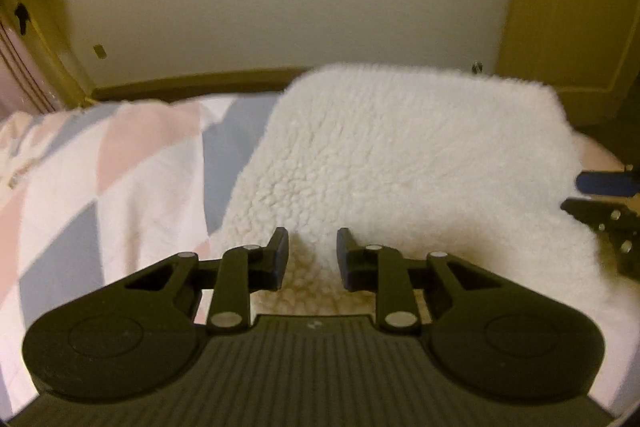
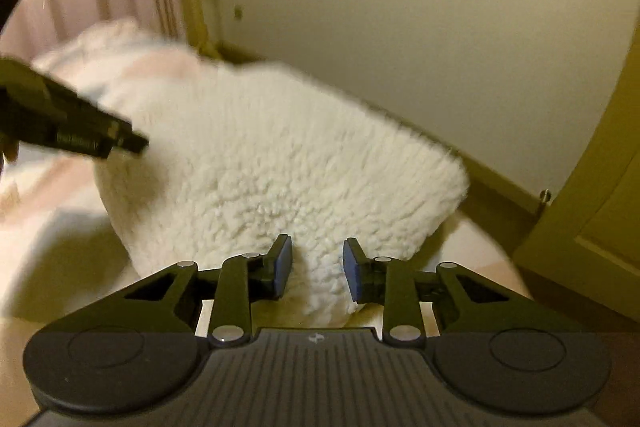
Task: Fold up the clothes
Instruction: 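Lower the folded vest onto the quilt and open both grippers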
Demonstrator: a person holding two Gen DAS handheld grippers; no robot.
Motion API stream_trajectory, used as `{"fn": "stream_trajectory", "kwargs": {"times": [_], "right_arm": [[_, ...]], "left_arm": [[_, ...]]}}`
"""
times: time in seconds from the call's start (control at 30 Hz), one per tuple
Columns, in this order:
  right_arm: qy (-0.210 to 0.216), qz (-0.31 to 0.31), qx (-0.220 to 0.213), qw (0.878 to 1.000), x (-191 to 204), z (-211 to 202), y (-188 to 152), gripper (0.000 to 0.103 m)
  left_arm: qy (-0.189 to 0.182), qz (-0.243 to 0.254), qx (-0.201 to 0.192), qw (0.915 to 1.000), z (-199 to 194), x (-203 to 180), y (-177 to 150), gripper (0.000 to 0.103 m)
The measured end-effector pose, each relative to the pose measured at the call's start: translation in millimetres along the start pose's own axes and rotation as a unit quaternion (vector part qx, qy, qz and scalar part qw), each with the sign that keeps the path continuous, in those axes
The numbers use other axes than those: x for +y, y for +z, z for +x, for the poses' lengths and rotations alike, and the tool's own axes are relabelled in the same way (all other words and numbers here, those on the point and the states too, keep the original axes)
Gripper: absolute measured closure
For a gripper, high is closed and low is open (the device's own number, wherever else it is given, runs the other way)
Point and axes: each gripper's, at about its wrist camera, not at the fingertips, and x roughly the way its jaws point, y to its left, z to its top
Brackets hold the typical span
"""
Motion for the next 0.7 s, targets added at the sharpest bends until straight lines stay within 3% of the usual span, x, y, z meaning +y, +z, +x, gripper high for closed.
{"fn": "stream_trajectory", "kwargs": {"times": [0.1,0.2,0.3,0.43,0.7], "right_arm": [[0.009,0.009,-0.026,1.000,1,-26,-4,0.073],[0.015,0.003,-0.009,1.000,8,-30,-12,0.073],[0.006,-0.016,0.021,1.000,14,-12,-23,0.073],[-0.002,-0.032,0.042,0.999,18,12,-28,0.073],[-0.021,-0.036,0.047,0.998,22,19,-28,0.073]], "left_arm": [[-0.024,-0.007,-0.022,0.9994,-24,-11,-1,0.081],[-0.040,0.000,-0.022,0.9990,-28,-27,-6,0.080],[-0.031,-0.005,0.023,0.9992,-3,-36,-20,0.079],[-0.027,-0.023,0.016,0.9992,9,-34,-31,0.077],[-0.017,-0.027,0.023,0.9992,4,-33,-26,0.076]]}}
